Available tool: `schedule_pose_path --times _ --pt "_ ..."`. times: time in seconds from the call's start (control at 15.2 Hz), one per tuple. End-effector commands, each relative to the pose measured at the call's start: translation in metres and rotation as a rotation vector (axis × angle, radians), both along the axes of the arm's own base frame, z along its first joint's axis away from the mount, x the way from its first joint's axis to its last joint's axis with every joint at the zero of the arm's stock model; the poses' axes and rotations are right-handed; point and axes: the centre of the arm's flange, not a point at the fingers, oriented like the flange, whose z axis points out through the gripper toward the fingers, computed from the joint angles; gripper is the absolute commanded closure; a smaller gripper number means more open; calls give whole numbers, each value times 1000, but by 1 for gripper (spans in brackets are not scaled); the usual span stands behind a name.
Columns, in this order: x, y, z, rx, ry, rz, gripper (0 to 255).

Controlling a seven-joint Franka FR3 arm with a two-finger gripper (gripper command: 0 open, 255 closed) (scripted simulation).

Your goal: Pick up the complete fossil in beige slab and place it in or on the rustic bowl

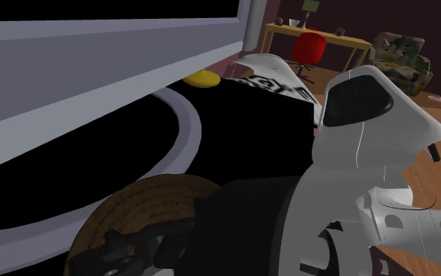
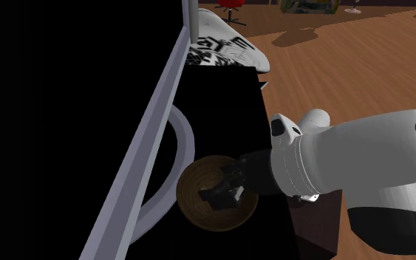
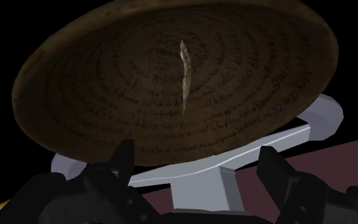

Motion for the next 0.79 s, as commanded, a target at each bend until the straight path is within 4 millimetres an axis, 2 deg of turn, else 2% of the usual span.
schedule_pose_path --times 0.0,0.26,0.73 --pt "0 0 0 0 0 0 0" --pt "-36 -4 34 0 0 0 0" --pt "-36 -4 34 0 0 0 0"
